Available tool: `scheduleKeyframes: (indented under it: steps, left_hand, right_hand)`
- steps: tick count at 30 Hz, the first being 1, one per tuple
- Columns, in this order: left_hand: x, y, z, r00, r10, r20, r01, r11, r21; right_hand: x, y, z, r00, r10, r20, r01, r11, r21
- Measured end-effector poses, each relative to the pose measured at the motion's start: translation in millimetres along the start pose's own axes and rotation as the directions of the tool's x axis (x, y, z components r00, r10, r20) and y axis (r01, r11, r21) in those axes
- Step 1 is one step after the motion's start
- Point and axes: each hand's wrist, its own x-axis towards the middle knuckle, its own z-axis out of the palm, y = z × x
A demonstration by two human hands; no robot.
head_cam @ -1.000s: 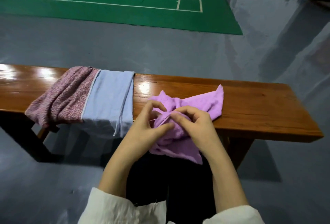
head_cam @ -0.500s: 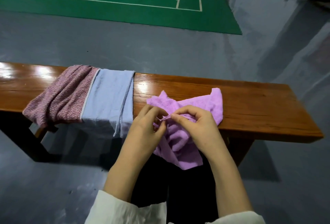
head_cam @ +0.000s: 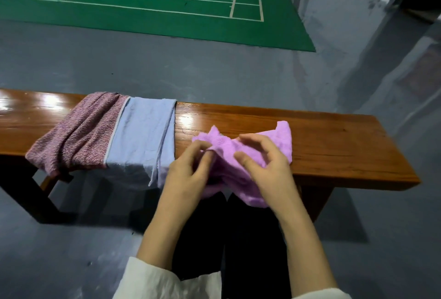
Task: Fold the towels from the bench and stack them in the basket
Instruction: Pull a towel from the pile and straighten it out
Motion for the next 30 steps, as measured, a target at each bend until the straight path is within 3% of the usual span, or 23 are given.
scheduleKeyframes:
  steps: [2, 4, 10, 13, 17, 22, 25, 28, 30]
  left_hand:
    - [0.3, 3.8, 2.7, 0.996, 0.060, 0.061, -0.062, 0.998, 0.031]
    - [1.2, 4.7, 0.8, 0.988, 0.128, 0.081, -0.135, 0.986, 0.095]
    - [-0.1, -2.2, -17.3, 0.984, 0.132, 0.117, -0.158, 0.954, 0.253]
    - [2.5, -9.3, -26.0, 0.984, 0.105, 0.141, -0.145, 0.938, 0.314]
    - [3.1, -18.4, -35.7, 0.998, 0.054, 0.028, -0.060, 0.941, 0.334]
    - [3.3, -26.1, -40.0, 0.994, 0.067, -0.082, -0.054, 0.988, 0.146]
    - [5.4, -26.1, -35.3, 0.983, 0.042, -0.180, -0.064, 0.991, -0.117]
    - [18.2, -18.1, -29.8, 0.970, -0.064, -0.233, -0.042, 0.905, -0.424]
    - [27.6, -5.8, -34.9, 0.941, -0.096, -0.325, -0.097, 0.841, -0.532]
  right_hand:
    - [-2.1, -1.5, 9.8, 0.988, 0.051, 0.143, -0.064, 0.995, 0.082]
    - [-2.3, -1.9, 11.0, 0.984, 0.065, 0.167, -0.085, 0.990, 0.112]
    - [-0.3, 2.2, -2.2, 0.996, 0.055, 0.066, -0.051, 0.997, -0.062]
    - [-0.9, -2.3, -3.4, 1.000, 0.000, -0.030, -0.001, 0.999, -0.050]
    - [-0.5, -2.8, -8.3, 0.991, -0.053, -0.125, 0.050, 0.998, -0.025]
    - [-1.1, -2.6, -7.1, 0.974, -0.030, -0.225, 0.031, 1.000, 0.001]
    - [1.0, -2.7, -11.0, 0.968, -0.040, -0.249, 0.032, 0.999, -0.033]
    - [0.9, -5.2, -11.2, 0.983, -0.025, -0.181, 0.015, 0.998, -0.058]
    - [-0.1, -7.4, -10.0, 0.993, -0.025, -0.115, 0.018, 0.998, -0.056]
